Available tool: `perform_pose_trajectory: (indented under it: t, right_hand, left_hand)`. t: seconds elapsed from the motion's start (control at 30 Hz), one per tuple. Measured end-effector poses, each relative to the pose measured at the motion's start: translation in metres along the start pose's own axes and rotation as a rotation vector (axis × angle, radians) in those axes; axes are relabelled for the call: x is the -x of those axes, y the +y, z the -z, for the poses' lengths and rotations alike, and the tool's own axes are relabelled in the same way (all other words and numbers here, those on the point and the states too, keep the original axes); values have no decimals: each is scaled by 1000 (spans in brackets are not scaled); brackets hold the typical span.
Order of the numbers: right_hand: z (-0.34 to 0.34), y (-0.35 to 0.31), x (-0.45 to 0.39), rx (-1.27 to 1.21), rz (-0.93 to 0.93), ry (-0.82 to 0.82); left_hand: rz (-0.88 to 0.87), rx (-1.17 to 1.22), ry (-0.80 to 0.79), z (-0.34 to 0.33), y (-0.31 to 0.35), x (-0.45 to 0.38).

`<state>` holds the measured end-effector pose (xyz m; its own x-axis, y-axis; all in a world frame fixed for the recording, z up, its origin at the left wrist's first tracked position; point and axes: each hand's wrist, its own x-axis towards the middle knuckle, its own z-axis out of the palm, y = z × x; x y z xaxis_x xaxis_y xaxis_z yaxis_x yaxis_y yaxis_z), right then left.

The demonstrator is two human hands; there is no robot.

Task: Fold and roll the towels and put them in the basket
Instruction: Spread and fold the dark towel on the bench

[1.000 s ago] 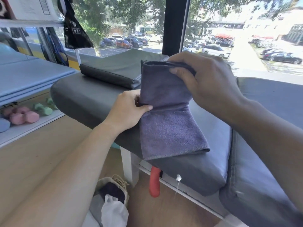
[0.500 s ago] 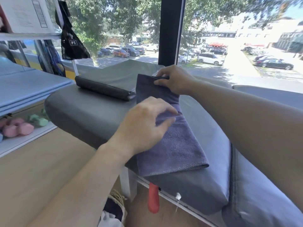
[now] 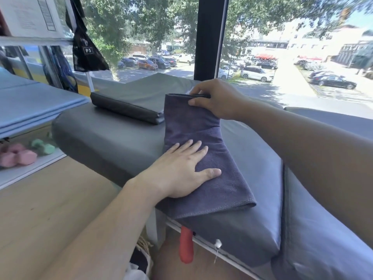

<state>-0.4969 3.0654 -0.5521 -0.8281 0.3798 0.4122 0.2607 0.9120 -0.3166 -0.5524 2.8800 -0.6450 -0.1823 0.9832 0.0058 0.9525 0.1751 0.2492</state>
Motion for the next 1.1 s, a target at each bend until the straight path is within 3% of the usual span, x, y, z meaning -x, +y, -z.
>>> perform_pose_trajectory:
  t: [0.1, 0.3, 0.4, 0.63, 1.1]
  right_hand:
    - [16, -17, 25, 16, 60, 36]
    - [34, -42, 86, 9, 139, 116]
    - [29, -49, 115, 125, 204, 153]
    - [6, -42, 163, 253, 523, 209]
    - [-27, -41, 190, 207, 589, 247]
  left_hand:
    - [-1, 185, 46, 16, -16, 11]
    - [31, 254, 158, 27, -41, 36]
    - [70, 334, 272, 23, -49, 46]
    - [113, 331, 395, 12, -62, 56]
    - [110, 268, 453, 6, -59, 55]
